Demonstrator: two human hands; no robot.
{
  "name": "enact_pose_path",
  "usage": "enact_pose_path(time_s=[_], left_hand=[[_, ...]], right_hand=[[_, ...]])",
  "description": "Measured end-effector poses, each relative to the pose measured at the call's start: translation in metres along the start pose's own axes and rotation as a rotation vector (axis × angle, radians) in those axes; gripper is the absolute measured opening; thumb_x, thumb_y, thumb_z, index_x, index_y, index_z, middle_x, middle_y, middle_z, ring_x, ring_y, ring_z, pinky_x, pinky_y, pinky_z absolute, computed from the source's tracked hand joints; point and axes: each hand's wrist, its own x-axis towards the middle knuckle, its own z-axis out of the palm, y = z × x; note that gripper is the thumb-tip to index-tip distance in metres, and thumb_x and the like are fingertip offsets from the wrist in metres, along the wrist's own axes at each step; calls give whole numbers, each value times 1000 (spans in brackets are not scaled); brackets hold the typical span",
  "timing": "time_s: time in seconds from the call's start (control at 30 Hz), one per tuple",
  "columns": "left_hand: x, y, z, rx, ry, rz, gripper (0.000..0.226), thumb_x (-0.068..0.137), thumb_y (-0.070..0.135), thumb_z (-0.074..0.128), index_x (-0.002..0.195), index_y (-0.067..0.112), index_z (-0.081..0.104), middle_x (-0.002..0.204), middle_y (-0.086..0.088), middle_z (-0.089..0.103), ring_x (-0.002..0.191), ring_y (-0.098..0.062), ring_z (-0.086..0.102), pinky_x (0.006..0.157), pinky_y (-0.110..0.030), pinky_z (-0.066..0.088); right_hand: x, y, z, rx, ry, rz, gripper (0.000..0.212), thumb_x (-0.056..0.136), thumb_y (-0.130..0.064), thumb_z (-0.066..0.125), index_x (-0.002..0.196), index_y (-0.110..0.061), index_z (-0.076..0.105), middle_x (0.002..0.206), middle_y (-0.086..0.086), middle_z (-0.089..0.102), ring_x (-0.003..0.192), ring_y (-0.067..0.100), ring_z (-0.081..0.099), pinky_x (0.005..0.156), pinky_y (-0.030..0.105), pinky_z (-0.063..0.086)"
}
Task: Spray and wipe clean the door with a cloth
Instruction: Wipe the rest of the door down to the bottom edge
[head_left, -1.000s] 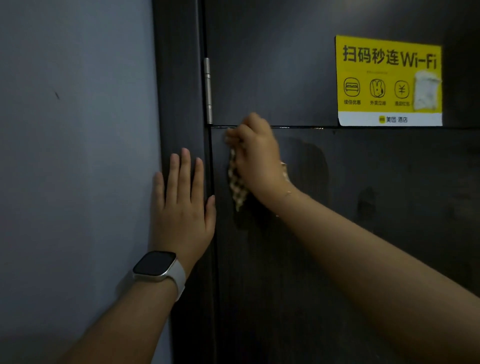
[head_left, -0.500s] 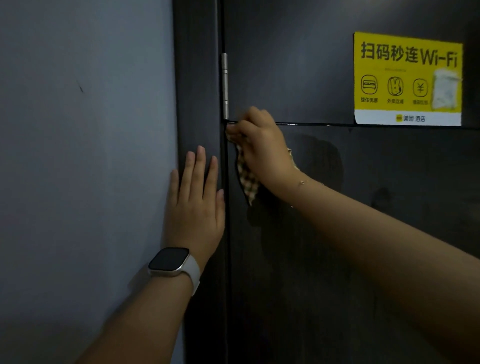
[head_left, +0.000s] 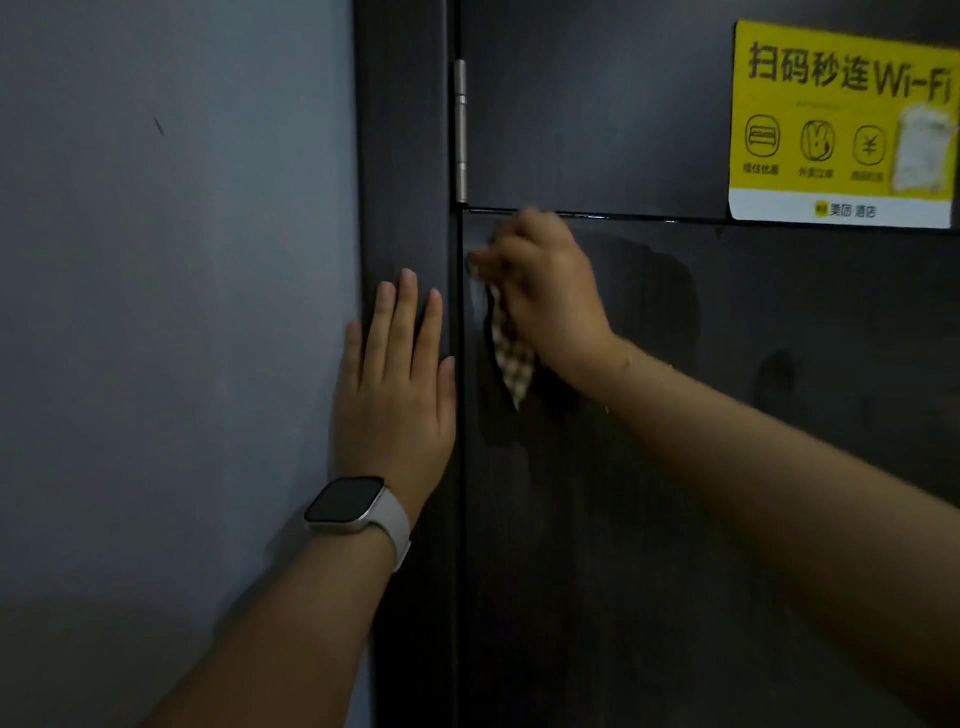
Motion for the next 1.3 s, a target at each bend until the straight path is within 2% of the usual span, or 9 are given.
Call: enact_pose_path(time_s=[0.13, 0.3, 0.47, 0.63, 0.73, 0.97, 1.1, 1.2, 1.3], left_hand=[[-1, -1, 0, -43, 17, 4, 52, 103, 28, 28, 151, 10, 24, 160, -12, 17, 149, -25, 10, 121, -46, 12], [-9, 1, 0, -57, 13, 2, 52, 103, 27, 28, 151, 9, 26, 160, -14, 18, 148, -28, 13, 120, -49, 16], [-33, 3, -1, -63, -48, -13, 54, 103, 29, 28, 152, 10, 21, 161, -14, 14, 149, -28, 8, 120, -48, 13], [-110, 24, 3, -48, -122, -146, 59, 102, 31, 30, 153, 12, 9, 161, -8, 5, 150, -23, 2, 120, -48, 10], [-150, 30, 5, -53, -169, -172, 63, 101, 34, 32, 153, 14, 2, 161, -5, 0, 150, -21, -2, 121, -45, 4], [-213, 46, -2, -110, -253, -245, 71, 94, 26, 51, 153, 13, 13, 161, -8, 4, 150, -24, 2, 120, -51, 13], [-237, 54, -2, -159, -269, -322, 71, 93, 22, 52, 153, 15, 14, 162, -6, 4, 150, -22, 2, 120, -50, 13], [-244, 58, -6, -175, -292, -364, 70, 95, 21, 51, 154, 17, 12, 163, -4, 1, 150, -21, -1, 121, -46, 9], [-253, 60, -5, -188, -306, -360, 73, 94, 21, 49, 154, 20, 8, 163, -3, -3, 150, -22, -3, 121, -47, 6]], right_hand=[[-7, -10, 7, 11, 83, 38, 10, 92, -10, 61, 89, -5, 69, 91, 11, 59, 85, 21, 54, 73, 26, 44], [-116, -37, 5, 114, -222, -95, 20, 92, -11, 53, 102, -7, 69, 100, 9, 59, 92, 18, 51, 78, 27, 45], [-181, -46, 4, 148, -459, -164, 25, 86, -5, 64, 111, -9, 67, 106, 6, 55, 96, 19, 52, 75, 33, 51], [-131, -35, 4, 154, -164, 89, 7, 89, -8, 62, 86, -9, 68, 92, 6, 57, 86, 14, 49, 72, 28, 44], [-120, -30, 9, 161, -51, 169, 4, 90, -7, 66, 86, -9, 67, 92, 6, 58, 86, 15, 51, 74, 24, 43], [-262, -55, 16, 196, -392, -129, 28, 88, -6, 57, 116, -5, 65, 110, 10, 57, 99, 21, 50, 83, 26, 42], [-317, -68, 21, 235, -551, -139, 36, 88, -11, 56, 123, -7, 61, 116, 7, 53, 102, 21, 49, 82, 33, 51], [-298, -69, 19, 244, -489, -59, 25, 89, -11, 58, 112, -9, 66, 107, 6, 57, 96, 19, 52, 77, 28, 48], [-235, -67, 20, 202, -195, 184, 10, 94, -13, 59, 92, -12, 69, 94, -3, 52, 88, 8, 47, 76, 11, 33]])
